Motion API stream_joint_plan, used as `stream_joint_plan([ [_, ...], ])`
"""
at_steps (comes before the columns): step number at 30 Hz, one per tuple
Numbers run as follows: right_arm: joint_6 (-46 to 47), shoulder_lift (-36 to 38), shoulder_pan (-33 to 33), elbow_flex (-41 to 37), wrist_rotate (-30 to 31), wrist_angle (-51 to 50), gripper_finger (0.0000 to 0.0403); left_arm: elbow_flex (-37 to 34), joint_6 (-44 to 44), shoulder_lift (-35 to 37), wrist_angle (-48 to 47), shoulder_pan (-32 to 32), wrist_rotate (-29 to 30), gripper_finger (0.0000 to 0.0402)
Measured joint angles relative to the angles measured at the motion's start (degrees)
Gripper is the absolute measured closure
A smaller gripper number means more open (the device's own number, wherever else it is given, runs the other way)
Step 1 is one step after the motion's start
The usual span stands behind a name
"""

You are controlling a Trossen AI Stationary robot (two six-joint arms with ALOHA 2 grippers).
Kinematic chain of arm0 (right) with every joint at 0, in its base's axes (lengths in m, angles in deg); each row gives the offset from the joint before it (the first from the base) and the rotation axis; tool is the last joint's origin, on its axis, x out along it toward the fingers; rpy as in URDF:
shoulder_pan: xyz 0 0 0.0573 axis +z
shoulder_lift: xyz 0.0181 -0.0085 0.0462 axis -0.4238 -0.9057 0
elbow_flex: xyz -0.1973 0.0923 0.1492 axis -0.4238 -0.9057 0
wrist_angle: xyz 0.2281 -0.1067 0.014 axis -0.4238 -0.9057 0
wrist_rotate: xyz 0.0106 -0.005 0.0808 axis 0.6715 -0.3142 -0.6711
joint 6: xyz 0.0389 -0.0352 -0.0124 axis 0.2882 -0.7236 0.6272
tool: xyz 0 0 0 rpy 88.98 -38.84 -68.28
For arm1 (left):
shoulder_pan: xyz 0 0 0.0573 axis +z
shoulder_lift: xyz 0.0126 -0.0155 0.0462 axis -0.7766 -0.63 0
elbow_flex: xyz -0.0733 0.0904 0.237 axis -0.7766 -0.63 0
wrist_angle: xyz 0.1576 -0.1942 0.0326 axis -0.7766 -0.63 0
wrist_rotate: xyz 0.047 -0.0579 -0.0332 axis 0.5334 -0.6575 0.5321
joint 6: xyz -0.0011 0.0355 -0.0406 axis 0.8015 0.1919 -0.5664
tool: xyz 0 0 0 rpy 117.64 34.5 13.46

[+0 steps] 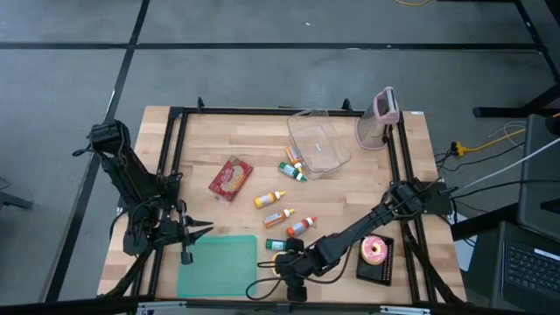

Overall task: Pick & Place Food Item
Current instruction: Stack the yellow donut on top of the pink donut in the black basket

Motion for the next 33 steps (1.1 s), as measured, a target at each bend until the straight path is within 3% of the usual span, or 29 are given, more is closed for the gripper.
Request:
stream_joint_plan([
  [4,0.96,-0.3,-0.19,0.04,1.01,0.06,0.0279,0.0,0.0,0.0,-0.02,0.0,0.01,0.0352],
  [10,-0.68,0.39,-0.22,0.15,1.19,-0.63,0.0386,0.0,-0.02,0.0,-0.02,-0.02,-0.01,0.0352],
  [20,-2.43,0.55,0.37,10.83,-3.62,-5.84,0.0397,0.0,-0.44,0.0,-0.01,-0.02,-0.01,0.0352],
  [27,-3.19,0.86,1.83,28.19,5.68,-32.23,0.0398,0.0,-0.44,0.0,0.01,0.0,-0.03,0.0352],
  [33,11.21,0.99,4.65,39.86,14.45,-62.71,0.0399,0.0,0.0,0.0,0.01,-0.02,-0.03,0.0352],
])
